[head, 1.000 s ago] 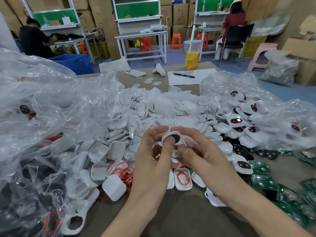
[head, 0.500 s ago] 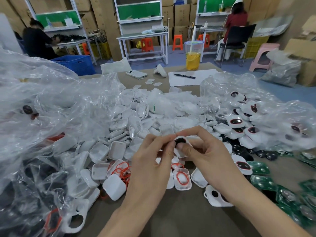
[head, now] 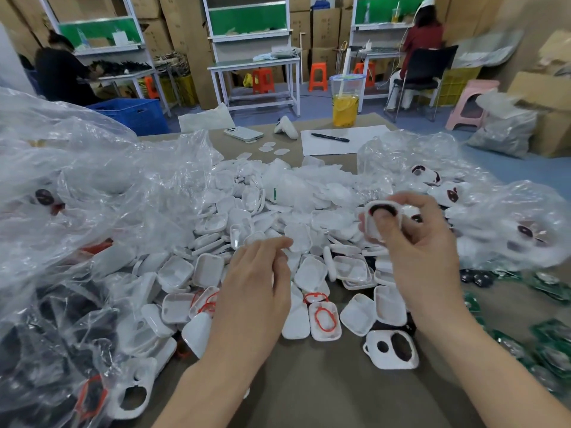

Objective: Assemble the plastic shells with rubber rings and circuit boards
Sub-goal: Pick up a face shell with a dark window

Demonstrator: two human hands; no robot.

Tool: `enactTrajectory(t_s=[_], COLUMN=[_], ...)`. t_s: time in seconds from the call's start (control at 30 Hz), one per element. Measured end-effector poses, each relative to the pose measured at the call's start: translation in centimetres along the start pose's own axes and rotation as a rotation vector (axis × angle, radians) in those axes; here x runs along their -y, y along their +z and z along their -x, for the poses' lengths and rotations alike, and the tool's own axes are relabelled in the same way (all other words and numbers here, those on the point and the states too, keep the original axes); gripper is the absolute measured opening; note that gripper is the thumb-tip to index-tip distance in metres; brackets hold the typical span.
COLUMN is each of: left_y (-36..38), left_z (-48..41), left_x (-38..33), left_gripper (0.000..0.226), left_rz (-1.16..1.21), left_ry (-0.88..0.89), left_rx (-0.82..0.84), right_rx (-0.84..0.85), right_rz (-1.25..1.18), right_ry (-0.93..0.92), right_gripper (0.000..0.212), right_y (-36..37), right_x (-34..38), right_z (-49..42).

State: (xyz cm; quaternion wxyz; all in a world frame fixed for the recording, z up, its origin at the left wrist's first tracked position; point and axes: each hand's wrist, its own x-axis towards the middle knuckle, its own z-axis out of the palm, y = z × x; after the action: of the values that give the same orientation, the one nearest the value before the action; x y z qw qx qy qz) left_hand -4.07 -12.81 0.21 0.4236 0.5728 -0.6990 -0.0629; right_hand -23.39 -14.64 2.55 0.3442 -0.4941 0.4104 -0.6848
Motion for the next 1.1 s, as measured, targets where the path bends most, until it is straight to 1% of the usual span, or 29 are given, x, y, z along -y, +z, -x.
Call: enactTrajectory(t_s=[0.1, 0.2, 0.3, 0.5, 0.63, 0.7, 0.8, 0.97, 1.1], left_y=[0.5, 0.8, 0.6, 0.2, 0.5, 0.8, 0.9, 0.9, 1.1], left_z=[0.5, 0.7, 1.1, 1.4, 1.9, 2.1, 1.8, 1.1, 0.6], left_x=[-0.5, -0.8, -1.3, -1.8, -1.8, -1.8, -1.5, -0.5, 0.4], left_gripper=[0.027, 0.027, 0.026, 0.020, 0.028, 0.027, 0.023, 0.022, 0.011], left_rz=[0.026, 0.028, 0.016, -0.037, -0.045, -0.074, -0.158, -0.261, -0.350], left_ry=[0.052, 0.110, 0.191, 0.389, 0.468, 0.508, 0.502, 0.451, 0.392], left_rx=[0.053, 0.096, 0.162, 0.355, 0.499, 0.530, 0.479, 0.308, 0.194], right_rx=[-0.184, -0.281, -0.301, -0.294, -0.307, -0.318, -0.345, -0.359, -0.376], right_rz=[0.012, 0.004, 0.008, 0.038, 0.035, 0.042, 0.052, 0.073, 0.101], right_ry=[-0.080, -0.126, -0.141, -0.120, -0.120, -0.116, -0.100, -0.096, -0.107], right_gripper=[0.025, 0.021, 0.020, 0.021, 0.020, 0.020, 0.019, 0.018, 0.020], right_y=[-1.0, -1.8, -1.8, -1.5, -1.5, -1.5, -1.6, -1.7, -1.7], right_x=[0.6, 0.8, 0.9, 0.8, 0.8, 0.8, 0.7, 0.6, 0.8], right_z=[-0.8, -1.2, -1.2, -1.0, -1.0, -1.1, -1.1, -1.1, -1.1])
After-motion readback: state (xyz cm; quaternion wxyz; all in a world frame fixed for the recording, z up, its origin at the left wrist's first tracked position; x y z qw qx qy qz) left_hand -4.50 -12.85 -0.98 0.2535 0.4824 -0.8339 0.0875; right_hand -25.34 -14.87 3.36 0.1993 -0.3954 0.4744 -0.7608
